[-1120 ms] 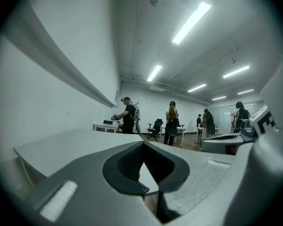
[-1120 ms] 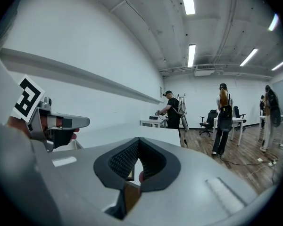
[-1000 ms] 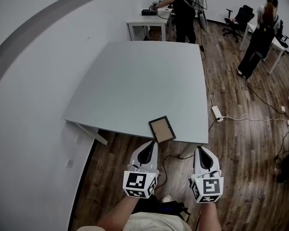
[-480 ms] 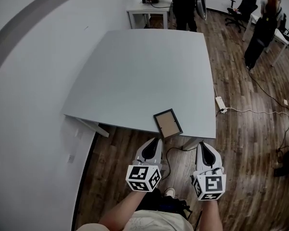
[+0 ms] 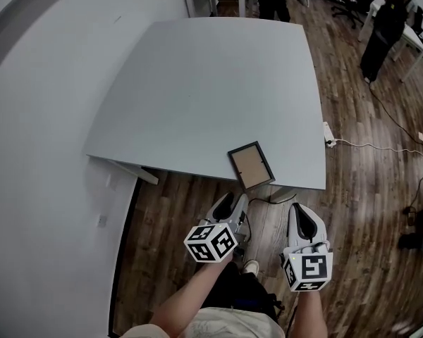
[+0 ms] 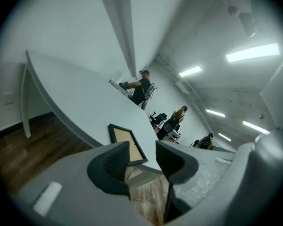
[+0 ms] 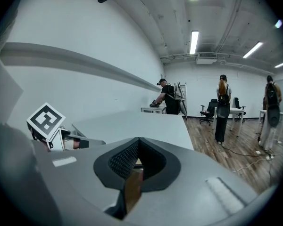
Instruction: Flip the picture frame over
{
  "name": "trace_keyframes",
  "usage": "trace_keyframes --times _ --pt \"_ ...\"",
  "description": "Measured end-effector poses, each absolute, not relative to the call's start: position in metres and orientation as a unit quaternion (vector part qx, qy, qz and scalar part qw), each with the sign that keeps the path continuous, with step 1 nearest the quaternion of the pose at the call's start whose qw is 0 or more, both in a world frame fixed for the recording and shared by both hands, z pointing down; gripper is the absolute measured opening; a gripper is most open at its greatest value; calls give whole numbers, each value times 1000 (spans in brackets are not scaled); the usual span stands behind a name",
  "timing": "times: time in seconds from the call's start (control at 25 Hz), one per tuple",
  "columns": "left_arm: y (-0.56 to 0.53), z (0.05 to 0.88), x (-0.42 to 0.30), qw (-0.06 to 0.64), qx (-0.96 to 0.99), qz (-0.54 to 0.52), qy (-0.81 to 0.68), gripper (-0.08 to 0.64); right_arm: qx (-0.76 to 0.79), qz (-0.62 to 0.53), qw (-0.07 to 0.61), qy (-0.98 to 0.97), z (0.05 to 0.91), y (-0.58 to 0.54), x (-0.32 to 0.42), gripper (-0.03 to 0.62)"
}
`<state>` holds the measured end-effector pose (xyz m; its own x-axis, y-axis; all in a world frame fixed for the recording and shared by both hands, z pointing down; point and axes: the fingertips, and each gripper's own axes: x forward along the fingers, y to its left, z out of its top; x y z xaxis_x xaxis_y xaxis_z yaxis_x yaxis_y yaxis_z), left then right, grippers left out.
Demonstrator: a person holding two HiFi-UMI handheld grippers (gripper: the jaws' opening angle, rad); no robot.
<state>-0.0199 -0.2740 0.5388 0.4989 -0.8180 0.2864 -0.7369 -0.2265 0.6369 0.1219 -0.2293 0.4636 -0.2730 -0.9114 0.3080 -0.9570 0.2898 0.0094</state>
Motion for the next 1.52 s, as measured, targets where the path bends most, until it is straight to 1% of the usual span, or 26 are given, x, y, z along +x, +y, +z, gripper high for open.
trace_keyframes --times 0.24,0.44,0.64,0.8,1.2,1.28,1.4,1.52 --pt "-287 581 -19 458 743 -105 -477 199 587 100 137 -792 481 -232 115 23" --pt "-298 612 -19 502 720 -135 -461 232 588 108 147 -789 491 -236 113 23" --pt "-300 632 -9 549 699 -187 -418 253 589 115 156 -785 504 -236 116 21" --pt "-306 640 -7 567 691 -213 -395 253 587 121 162 -784 513 -238 113 21" --pt "-319 639 5 573 696 -273 -336 253 584 127 177 -782 526 -241 112 23" --pt "-319 643 7 579 692 -273 -334 251 583 128 178 -782 527 -242 110 21" --pt "-320 645 7 580 691 -279 -329 215 581 128 180 -783 529 -244 106 21" --pt "-321 646 6 577 692 -282 -330 147 581 128 181 -783 531 -245 104 23"
